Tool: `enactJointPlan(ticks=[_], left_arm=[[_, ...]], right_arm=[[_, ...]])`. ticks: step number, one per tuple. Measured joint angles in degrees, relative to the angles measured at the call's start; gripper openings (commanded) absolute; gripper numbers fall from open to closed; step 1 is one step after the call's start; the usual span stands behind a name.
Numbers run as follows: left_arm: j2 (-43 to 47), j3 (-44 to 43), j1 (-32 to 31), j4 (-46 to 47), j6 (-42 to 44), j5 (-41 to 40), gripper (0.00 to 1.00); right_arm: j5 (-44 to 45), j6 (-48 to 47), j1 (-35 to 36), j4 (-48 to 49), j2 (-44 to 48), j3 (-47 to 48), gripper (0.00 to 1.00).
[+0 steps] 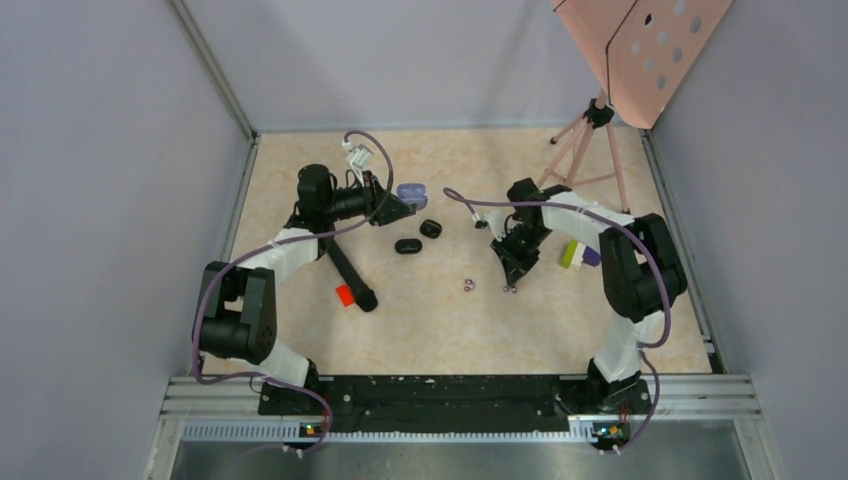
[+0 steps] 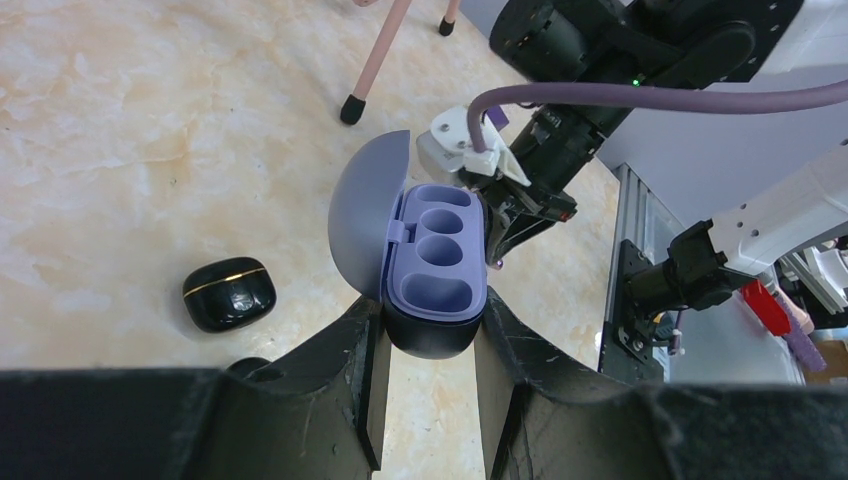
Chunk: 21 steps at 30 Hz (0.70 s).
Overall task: Insert the wireless bluetooth earbuds into the charging case
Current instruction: Pick up the earbud from the center of the board.
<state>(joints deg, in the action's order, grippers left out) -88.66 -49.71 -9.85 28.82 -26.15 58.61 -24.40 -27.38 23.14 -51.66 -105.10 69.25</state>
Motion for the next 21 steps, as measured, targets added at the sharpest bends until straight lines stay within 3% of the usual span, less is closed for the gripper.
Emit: enactJointPlan(ticks=[6,11,17,21], left_arm=[[0.0,-0.04,0.0,-0.11,0.09,0.42,0.0],[-0.59,-1.14,-0.02,1.33,0.07,3.15,0.0],[-1.53,-3.06,-1.07,6.58,-1.33,7.21,0.0],[-1.6,-4.09,-2.95,12.09,-3.63,9.05,0.0]], right_arm=[[0.24,-1.09,0.0,-0.33,7.08,0.79,0.0],[-4.13,-2.58,0.0,0.96,16.04,6.97,0.0],[-10.93,-0.92,1.16,10.82,26.01,12.81,0.0],[-12.11,2.6,4.83,18.18,26.77,15.69,0.0]])
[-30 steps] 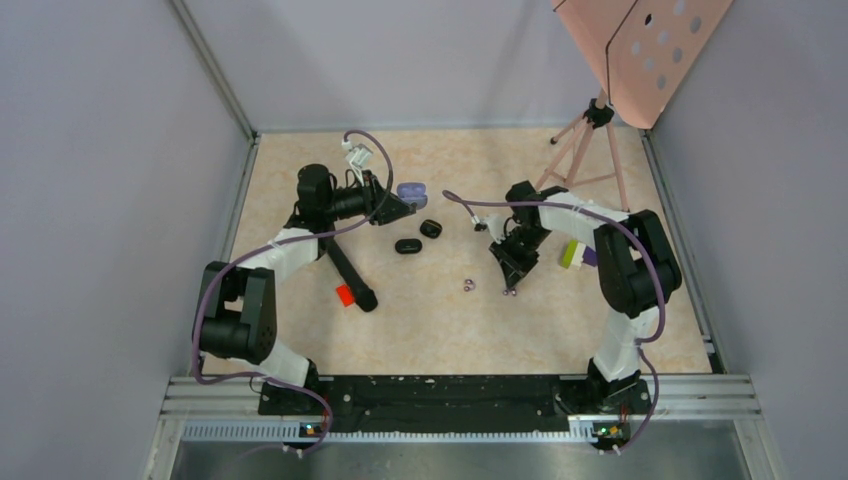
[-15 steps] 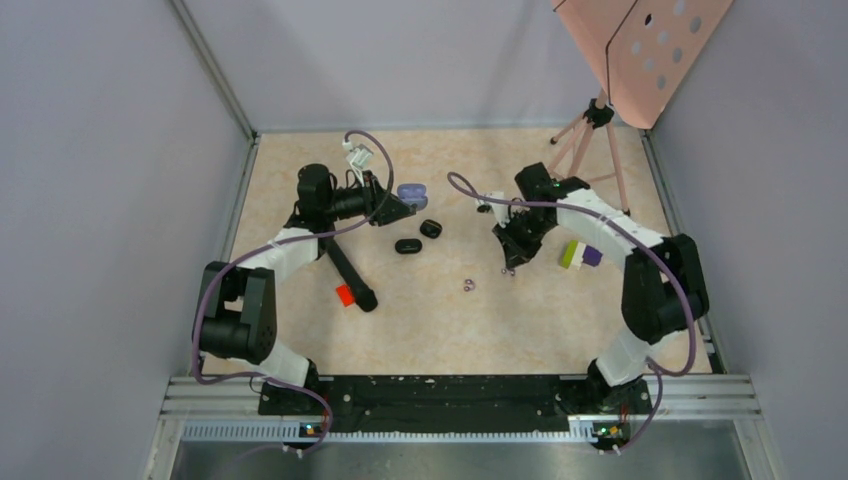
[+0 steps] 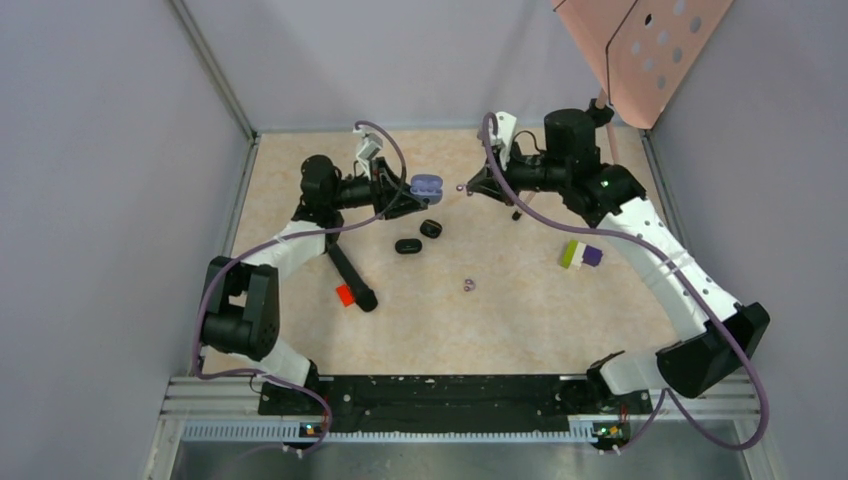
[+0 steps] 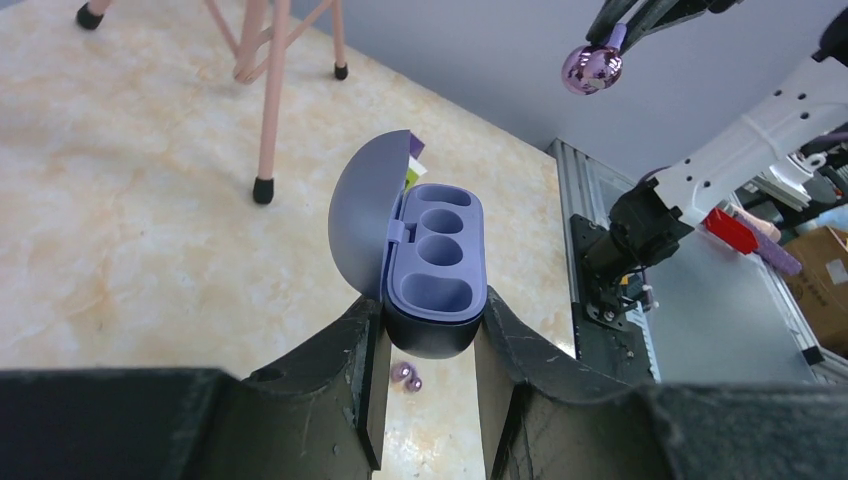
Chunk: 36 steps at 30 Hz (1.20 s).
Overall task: Insert the wireless bluetooth earbuds into the charging case
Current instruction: Pick up the earbud from the center of the board, then place the earbud in the charging case.
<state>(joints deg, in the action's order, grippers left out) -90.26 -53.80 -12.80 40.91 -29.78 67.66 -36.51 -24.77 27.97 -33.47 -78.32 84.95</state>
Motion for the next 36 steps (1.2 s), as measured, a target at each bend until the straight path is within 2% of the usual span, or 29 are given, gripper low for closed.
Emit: enactJointPlan(ticks=[9,36], left_arm=[[0.17,-0.57,-2.25,3.74,-1.38,2.05,0.0],[1.66,-0.74,-2.25,7.17,-1.42,4.5,0.0]], right_arm=[[-0.07,6.82,3.56,8.39,-4.7,1.38,0.0],[0.48,8.55,5.44,10.75,-5.73,0.74,0.0]])
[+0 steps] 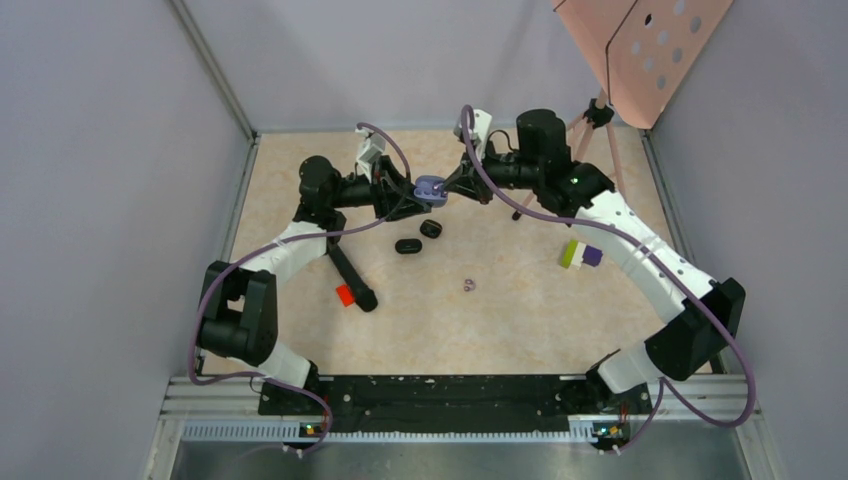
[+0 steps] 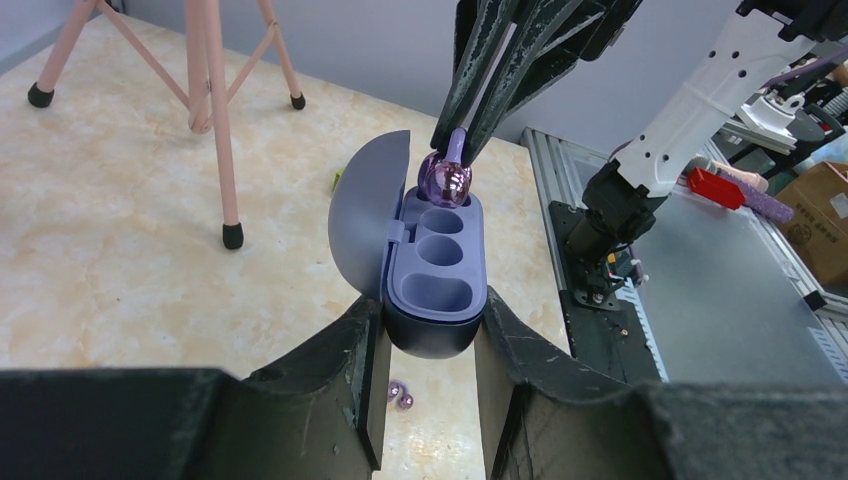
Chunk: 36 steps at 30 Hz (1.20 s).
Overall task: Insert the wireless bluetooth earbuds into the charging case
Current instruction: Place the earbud in the charging case.
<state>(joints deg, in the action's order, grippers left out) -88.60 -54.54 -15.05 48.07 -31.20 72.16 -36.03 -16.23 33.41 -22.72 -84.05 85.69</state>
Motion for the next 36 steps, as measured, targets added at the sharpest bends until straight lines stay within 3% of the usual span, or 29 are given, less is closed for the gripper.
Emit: enactJointPlan(ticks=[9,22,30,36], left_arm=[[0.0,0.0,0.0,0.22,-0.22,0.0,0.0],[0.0,0.0,0.0,0.37,-0.17,-0.17,0.0],[0.0,0.0,0.0,0.37,-0.11,-0.61,0.0],[0.0,0.0,0.0,0.37,0.28,-0.59,0.0]], right_arm=[[0.0,-0.02,0.2,-0.02,-0.02,-0.61,0.01],[0.52,-0.15,0.22,-0.83,-0.02,-0.55,0.32],[1.57,1.38,0.24,-3.1,-0.02,1.33,0.34],[1.88,4.2,0.17,-2.71,-0.02,3.34,0.28]])
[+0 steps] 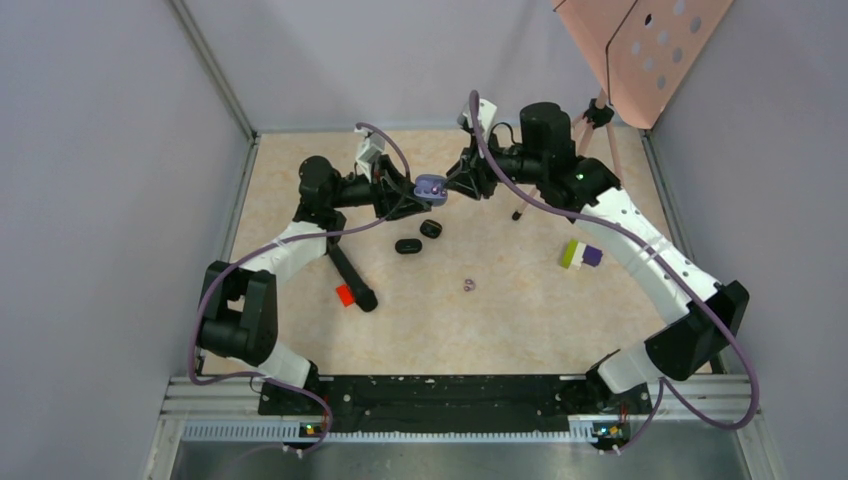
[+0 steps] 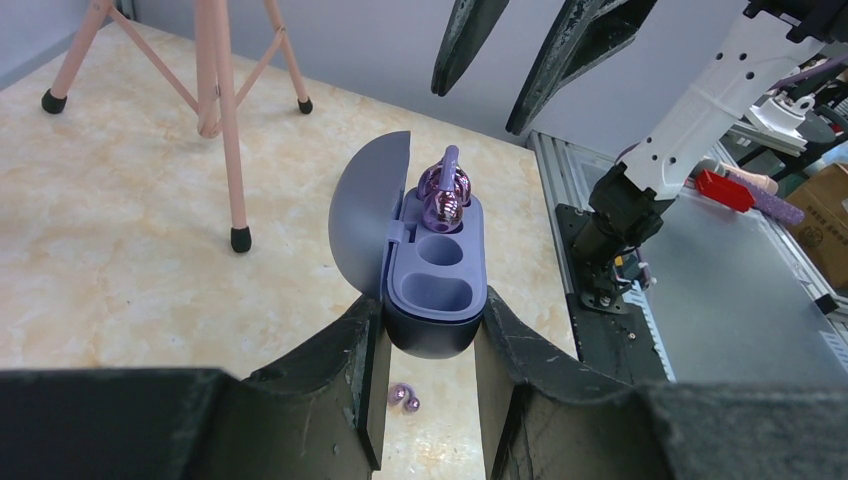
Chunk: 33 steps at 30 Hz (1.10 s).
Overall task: Insert the wireless bluetooth earbuds into the charging case
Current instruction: Place the earbud in the charging case.
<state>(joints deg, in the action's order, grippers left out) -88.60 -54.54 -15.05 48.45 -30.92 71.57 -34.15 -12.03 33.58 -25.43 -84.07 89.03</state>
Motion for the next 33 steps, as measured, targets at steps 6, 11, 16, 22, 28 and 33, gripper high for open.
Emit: enactJointPlan(ticks=[6,11,16,22,28,33], left_arm=[[0.0,0.0,0.0,0.0,0.59,0.02,0.0],[0.0,0.0,0.0,-0.31,0.94,0.13,0.0],[0.0,0.0,-0.07,-0.55,1.29,0.13,0.0],[0.0,0.0,-0.07,-0.83,2.05,0.15,0.0],[0.0,0.0,-0.07,-1.05,2.54,0.15,0.0],[0.0,0.0,-0.13,-1.49,2.67,0.15,0.0]], right_arm=[[0.09,0.72,0.0,0.09,-0.96,0.02,0.31],[1.46,1.77,-0.07,0.11,-2.78,0.04,0.44],[2.03,4.83,-0.07,0.48,-3.89,0.42,0.48],[1.68,8.33,-0.07,0.92,-3.89,0.68,0.5],[2.23,11.26,-0.07,1.09,-4.09,0.68,0.52],[5.01,13.79,-0.07,2.1,-5.53,1.14,0.52]])
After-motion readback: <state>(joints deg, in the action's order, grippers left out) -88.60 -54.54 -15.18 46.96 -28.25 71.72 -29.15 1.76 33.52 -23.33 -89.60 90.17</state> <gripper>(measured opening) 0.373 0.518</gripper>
